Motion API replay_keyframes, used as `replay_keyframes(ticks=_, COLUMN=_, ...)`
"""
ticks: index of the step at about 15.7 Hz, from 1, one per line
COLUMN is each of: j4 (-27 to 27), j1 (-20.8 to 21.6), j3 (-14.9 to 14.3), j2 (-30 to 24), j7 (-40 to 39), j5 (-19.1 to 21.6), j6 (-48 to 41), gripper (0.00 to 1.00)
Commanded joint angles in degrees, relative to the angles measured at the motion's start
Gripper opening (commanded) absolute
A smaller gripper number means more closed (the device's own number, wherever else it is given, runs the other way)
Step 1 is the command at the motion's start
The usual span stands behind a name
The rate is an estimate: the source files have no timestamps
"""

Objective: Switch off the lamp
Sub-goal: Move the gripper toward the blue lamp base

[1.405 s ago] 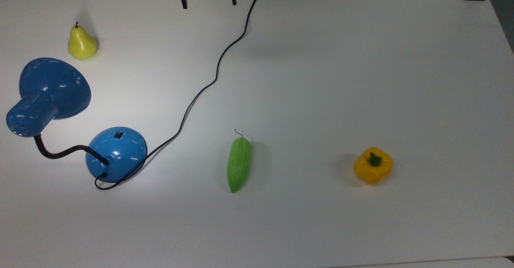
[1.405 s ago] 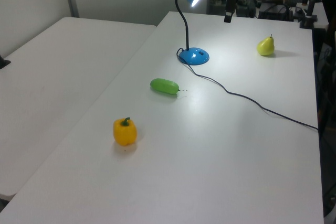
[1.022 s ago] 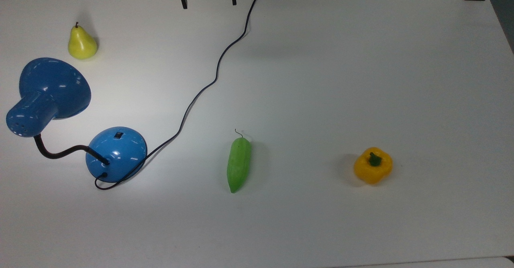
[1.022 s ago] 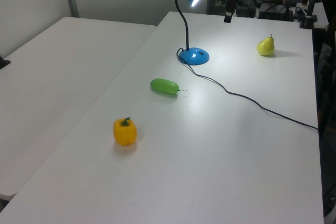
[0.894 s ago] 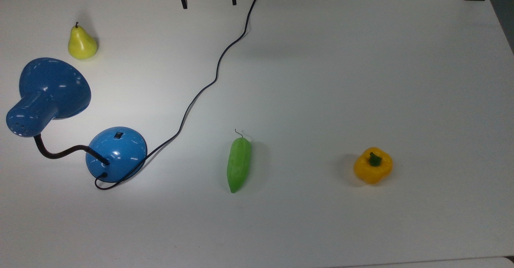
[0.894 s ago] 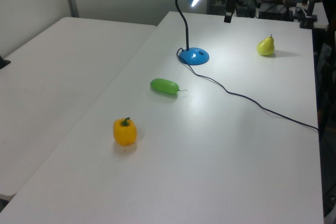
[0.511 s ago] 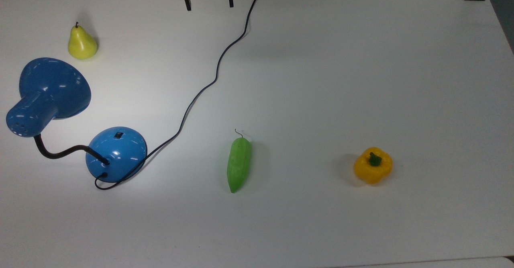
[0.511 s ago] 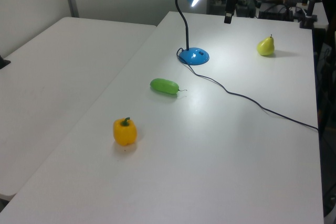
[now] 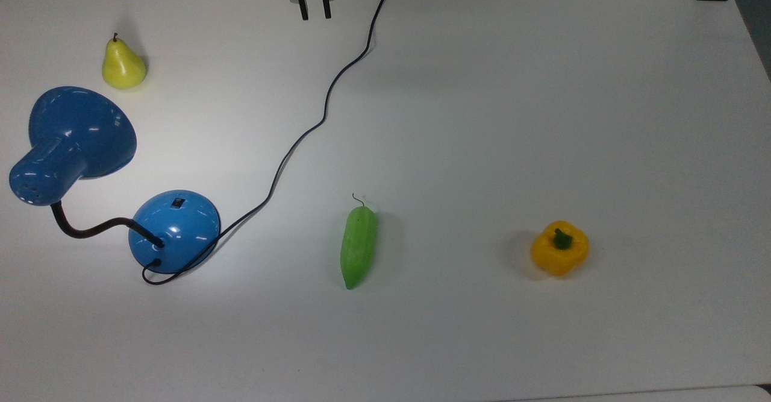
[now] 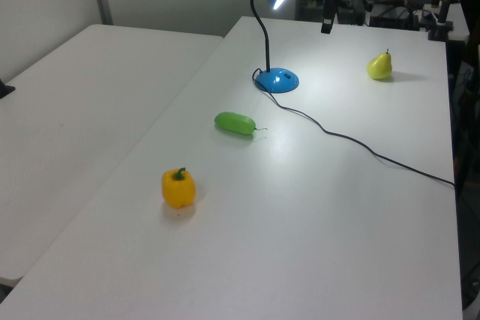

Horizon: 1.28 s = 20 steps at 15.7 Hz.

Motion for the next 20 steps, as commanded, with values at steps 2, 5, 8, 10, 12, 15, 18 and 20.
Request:
replay_keyframes(ticks=2, j4=-0.40, j1=0.46, j3=-0.64, j2=-0.18, j7=-1.10, j5=1.16, j6=0.63, gripper=0.00)
replay_keyframes(ticks=5, j4=-0.40, j1=0.55, j3=-0.64, j2=-0.18, j7=-1.10, j5=1.17, j6=0.63, gripper=0.00)
replay_keyframes(ticks=8, j4=-0.40, j1=0.55, j3=-0.47, j2=-0.18, j7=-0.93, j5=1.17, j6=0.46, gripper=0.00)
replay_keyframes(ticks=10, j4=-0.40, j1=0.72, j3=-0.47, j2=-0.18, j7=-0.49, j5=1.17, j6=0.46, gripper=0.00)
replay_keyframes(ticks=12, j4=-0.40, j1=0.72, j3=-0.47, j2=-0.18, j7=-0.40, j5=1.25, j6=0.54, gripper=0.00)
replay_keyframes(ticks=15, j4=-0.40, j1=0.64, j3=-0.47, j2=-0.09, j7=-1.10, j5=1.52, j6=0.63, gripper=0.00)
replay_keyframes(ticks=18, j4=-0.83, j1=0.37, j3=-0.64, j2=-0.18, j7=-1.10, j5=3.01, j6=0.19, gripper=0.00)
replay_keyframes(ticks=20, j4=-1.10, j1=0.11, j3=-0.64, j2=-0.09, j7=-1.27, j5=3.01, j6=-0.24, gripper=0.00)
